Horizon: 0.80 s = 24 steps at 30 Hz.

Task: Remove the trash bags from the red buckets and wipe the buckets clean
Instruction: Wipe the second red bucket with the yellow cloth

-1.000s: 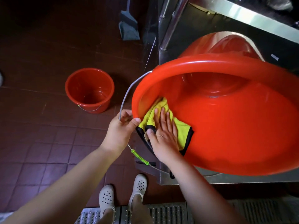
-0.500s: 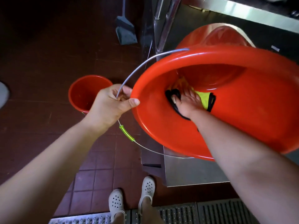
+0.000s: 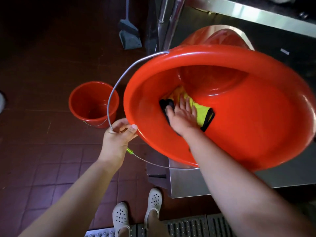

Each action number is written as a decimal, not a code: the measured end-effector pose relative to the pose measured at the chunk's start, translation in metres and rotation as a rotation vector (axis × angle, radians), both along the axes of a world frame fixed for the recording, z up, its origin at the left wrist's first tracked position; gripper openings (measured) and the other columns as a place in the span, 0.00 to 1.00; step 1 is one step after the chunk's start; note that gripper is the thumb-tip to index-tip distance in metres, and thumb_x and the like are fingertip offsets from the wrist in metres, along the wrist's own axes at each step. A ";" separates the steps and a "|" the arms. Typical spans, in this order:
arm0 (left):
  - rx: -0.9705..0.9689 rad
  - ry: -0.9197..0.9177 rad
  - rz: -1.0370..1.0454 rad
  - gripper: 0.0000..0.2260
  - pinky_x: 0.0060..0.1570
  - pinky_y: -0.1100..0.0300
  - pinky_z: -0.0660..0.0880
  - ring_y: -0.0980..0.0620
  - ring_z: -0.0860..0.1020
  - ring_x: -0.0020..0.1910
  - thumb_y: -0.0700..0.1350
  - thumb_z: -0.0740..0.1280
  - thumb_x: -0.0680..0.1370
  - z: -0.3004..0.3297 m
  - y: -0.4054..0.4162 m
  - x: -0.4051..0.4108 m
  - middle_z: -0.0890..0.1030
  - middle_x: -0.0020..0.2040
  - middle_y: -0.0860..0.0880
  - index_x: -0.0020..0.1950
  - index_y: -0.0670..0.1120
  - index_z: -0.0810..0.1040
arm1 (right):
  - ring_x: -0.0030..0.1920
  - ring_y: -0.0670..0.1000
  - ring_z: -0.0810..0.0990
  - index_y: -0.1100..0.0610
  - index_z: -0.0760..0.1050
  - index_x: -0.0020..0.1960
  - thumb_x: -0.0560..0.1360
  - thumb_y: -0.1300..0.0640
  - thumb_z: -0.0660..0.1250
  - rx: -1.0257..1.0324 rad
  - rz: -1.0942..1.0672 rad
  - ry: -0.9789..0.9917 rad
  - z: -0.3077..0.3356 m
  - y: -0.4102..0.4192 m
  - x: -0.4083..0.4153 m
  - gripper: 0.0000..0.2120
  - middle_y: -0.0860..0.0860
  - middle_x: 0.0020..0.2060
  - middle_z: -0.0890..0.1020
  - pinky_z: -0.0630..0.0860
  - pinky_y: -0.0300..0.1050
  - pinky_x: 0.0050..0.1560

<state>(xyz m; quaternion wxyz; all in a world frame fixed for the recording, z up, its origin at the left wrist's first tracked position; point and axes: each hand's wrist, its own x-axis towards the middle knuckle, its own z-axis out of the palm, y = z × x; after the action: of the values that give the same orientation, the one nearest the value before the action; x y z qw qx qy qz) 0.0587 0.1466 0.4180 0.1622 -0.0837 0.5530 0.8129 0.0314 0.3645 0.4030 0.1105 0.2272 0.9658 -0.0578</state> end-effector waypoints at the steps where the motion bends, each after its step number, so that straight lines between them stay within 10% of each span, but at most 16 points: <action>1: -0.005 0.015 0.002 0.05 0.45 0.60 0.79 0.51 0.82 0.46 0.38 0.69 0.71 0.000 0.001 0.000 0.84 0.42 0.51 0.46 0.44 0.78 | 0.77 0.52 0.44 0.54 0.47 0.77 0.80 0.41 0.47 -0.021 0.026 0.052 0.000 -0.018 0.014 0.31 0.51 0.78 0.49 0.43 0.52 0.73; 7: -0.013 0.055 -0.001 0.09 0.49 0.56 0.79 0.53 0.81 0.42 0.32 0.68 0.73 0.008 0.003 0.004 0.84 0.38 0.52 0.43 0.46 0.79 | 0.76 0.50 0.37 0.43 0.29 0.74 0.75 0.38 0.36 -0.088 0.278 0.143 0.001 -0.067 0.088 0.31 0.48 0.76 0.38 0.37 0.48 0.74; 14: -0.085 0.160 -0.121 0.06 0.55 0.50 0.77 0.49 0.79 0.45 0.34 0.69 0.72 0.026 -0.006 -0.008 0.82 0.41 0.48 0.44 0.44 0.78 | 0.76 0.49 0.49 0.56 0.51 0.77 0.80 0.45 0.48 0.060 0.189 0.060 -0.002 -0.010 0.043 0.29 0.48 0.77 0.51 0.50 0.48 0.73; 24: -0.021 0.315 -0.216 0.11 0.43 0.66 0.77 0.58 0.82 0.41 0.38 0.75 0.66 0.055 -0.017 -0.059 0.83 0.38 0.54 0.42 0.53 0.82 | 0.76 0.48 0.43 0.50 0.44 0.78 0.77 0.36 0.40 0.152 0.023 -0.113 -0.004 0.073 -0.011 0.33 0.45 0.77 0.45 0.46 0.49 0.73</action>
<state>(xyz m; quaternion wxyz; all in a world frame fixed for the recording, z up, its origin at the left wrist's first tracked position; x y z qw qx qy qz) 0.0001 0.1300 0.4729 0.1591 0.1026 0.5859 0.7879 0.0207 0.4378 0.3988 0.1478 0.2269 0.9622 0.0300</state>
